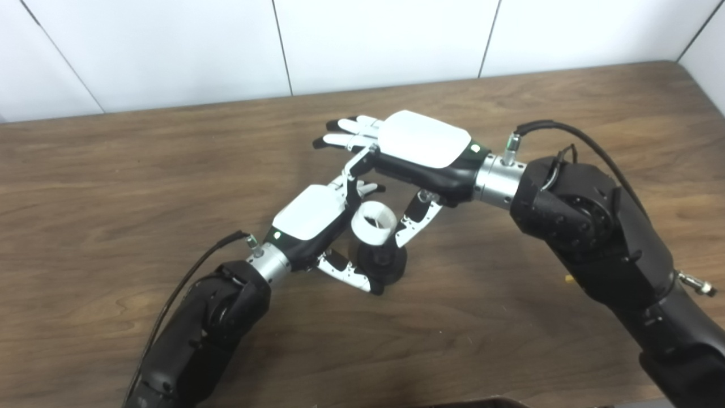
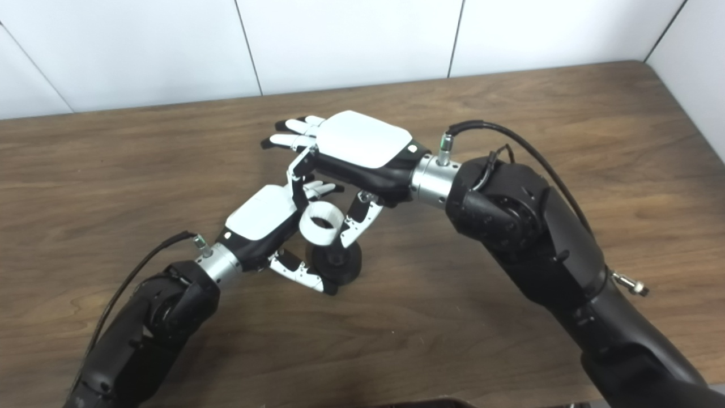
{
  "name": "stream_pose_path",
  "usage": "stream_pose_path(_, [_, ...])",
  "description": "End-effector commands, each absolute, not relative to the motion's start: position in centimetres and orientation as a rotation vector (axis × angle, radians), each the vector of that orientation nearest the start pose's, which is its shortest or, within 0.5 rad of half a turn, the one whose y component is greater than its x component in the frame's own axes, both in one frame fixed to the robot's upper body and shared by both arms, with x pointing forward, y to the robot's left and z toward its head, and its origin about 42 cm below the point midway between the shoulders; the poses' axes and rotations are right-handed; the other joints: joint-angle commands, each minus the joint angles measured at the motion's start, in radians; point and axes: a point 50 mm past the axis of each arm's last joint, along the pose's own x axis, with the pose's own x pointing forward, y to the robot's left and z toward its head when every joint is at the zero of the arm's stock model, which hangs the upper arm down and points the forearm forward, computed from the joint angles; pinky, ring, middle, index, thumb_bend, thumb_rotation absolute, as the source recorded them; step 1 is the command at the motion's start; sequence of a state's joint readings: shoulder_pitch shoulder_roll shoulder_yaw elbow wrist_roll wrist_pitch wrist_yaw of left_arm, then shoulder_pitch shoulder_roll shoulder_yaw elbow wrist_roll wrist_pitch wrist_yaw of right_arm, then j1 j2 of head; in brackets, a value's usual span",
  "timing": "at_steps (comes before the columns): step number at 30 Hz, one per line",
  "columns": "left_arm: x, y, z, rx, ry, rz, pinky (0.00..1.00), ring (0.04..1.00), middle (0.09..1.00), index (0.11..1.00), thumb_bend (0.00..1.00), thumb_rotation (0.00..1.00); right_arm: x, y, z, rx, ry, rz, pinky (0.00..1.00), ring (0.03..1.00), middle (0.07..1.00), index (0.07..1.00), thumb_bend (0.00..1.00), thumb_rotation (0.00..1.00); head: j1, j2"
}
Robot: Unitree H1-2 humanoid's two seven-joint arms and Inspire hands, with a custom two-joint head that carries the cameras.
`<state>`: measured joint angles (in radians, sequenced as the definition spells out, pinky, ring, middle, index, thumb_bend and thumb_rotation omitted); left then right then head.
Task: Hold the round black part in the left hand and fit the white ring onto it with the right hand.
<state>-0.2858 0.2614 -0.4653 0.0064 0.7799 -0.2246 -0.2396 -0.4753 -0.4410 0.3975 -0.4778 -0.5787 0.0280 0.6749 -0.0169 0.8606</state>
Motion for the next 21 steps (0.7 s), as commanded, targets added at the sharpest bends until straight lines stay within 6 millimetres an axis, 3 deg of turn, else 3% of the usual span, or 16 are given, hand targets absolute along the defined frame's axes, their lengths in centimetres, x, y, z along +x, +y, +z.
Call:
stream_pose_path(1, [33.2,12.99,16.42,1.129,-0.546,-0.723,1.0,0.935,0.939,0.477,0.51,0.05,31.61,-15.93,31.25,-1.269,-0.695,0.806,1.0,1.0,0.96,0.479,0.51,0.13,-0.001,0.001])
stream_pose_path(15, [32.64,13.31,16.49,1.11,-0.541,-0.728,1.0,0.934,0.932,0.477,0.52,0.05,31.54,-15.74,30.99,-1.368,-0.703,0.844,1.0,1.0,0.975,0.481,0.51,0.13,-0.043,0.001])
stream_pose_path(21, [32.4,13.46,16.31,1.102,-0.533,-0.736,1.0,0.941,0.94,0.476,0.52,0.05,31.7,-16.01,31.9,-1.442,-0.735,0.836,1.0,1.0,0.97,0.481,0.51,0.13,-0.06,-0.002])
